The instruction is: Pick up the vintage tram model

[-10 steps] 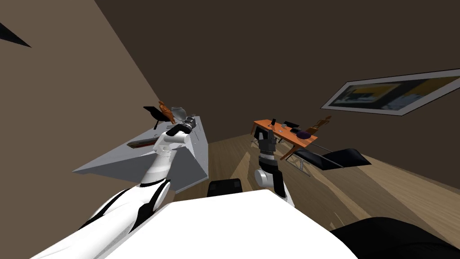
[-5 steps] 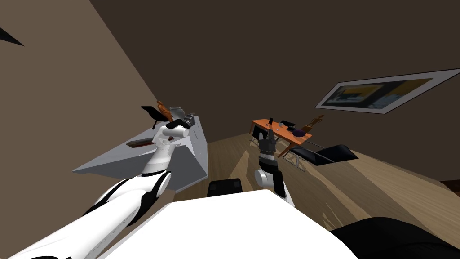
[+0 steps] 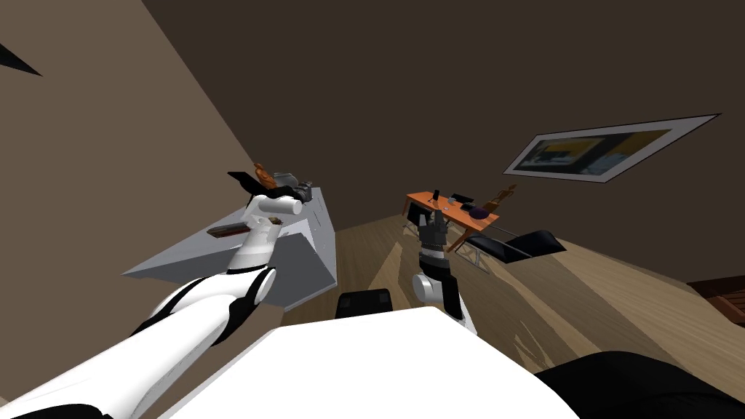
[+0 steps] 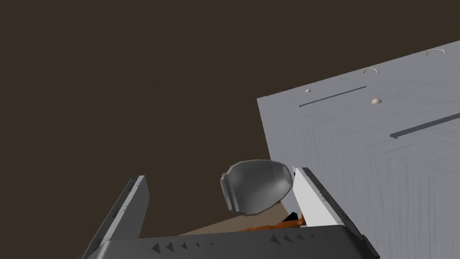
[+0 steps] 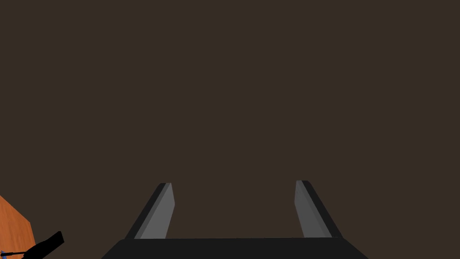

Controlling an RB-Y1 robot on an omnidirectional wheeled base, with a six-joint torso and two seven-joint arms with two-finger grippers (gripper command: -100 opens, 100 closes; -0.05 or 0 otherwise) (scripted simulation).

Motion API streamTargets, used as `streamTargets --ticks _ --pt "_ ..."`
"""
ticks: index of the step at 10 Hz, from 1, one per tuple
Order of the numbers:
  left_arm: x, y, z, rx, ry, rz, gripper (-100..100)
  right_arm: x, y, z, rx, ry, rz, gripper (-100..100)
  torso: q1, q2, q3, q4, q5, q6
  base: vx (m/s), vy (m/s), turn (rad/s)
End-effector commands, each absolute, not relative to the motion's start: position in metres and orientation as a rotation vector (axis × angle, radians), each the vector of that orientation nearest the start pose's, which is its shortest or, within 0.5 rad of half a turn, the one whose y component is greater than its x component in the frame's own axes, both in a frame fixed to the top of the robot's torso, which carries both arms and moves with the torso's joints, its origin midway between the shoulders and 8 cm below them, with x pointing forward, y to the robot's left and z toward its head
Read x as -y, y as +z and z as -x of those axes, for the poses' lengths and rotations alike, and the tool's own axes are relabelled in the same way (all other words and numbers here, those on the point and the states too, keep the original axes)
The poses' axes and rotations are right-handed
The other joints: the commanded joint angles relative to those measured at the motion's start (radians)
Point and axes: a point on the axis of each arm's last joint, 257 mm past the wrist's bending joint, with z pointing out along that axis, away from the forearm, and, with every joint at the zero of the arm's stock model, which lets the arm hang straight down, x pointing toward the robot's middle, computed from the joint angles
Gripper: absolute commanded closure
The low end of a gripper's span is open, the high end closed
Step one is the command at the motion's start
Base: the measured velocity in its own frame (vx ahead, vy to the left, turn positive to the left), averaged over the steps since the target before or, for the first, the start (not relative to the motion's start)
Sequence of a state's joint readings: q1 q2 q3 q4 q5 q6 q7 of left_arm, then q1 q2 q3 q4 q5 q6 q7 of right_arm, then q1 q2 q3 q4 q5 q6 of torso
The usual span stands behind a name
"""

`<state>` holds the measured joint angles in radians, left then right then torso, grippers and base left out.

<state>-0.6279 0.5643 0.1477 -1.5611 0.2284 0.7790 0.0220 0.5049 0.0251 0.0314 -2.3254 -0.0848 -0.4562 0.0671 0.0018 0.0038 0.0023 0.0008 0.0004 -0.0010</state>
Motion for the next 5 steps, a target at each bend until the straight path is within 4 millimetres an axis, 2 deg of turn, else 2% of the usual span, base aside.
streamTargets --ticks 1,2,3,5 --pt "-0.388 0.024 -0.660 -1.309 -0.871 1.222 -100 0.281 0.035 -0.342 -0.560 1.324 -0.710 0 0.000 0.000 0.000 0.000 0.000 0.000 -0.066 0.016 -0.040" --pt "-0.389 0.020 -0.660 -1.318 -0.862 1.234 -100 0.281 0.035 -0.342 -0.560 1.324 -0.710 0 0.000 0.001 0.000 0.000 0.000 0.000 -0.034 0.004 0.011" --pt "-0.404 0.029 -0.663 -1.320 -0.834 1.261 -100 0.281 0.034 -0.342 -0.560 1.324 -0.710 0 0.000 -0.001 0.000 0.000 0.000 0.000 -0.059 0.019 -0.043" --pt "-0.407 0.019 -0.663 -1.342 -0.810 1.303 -100 0.281 0.035 -0.342 -0.560 1.324 -0.710 0 0.000 0.001 0.000 0.000 0.000 0.000 -0.043 0.009 -0.025"
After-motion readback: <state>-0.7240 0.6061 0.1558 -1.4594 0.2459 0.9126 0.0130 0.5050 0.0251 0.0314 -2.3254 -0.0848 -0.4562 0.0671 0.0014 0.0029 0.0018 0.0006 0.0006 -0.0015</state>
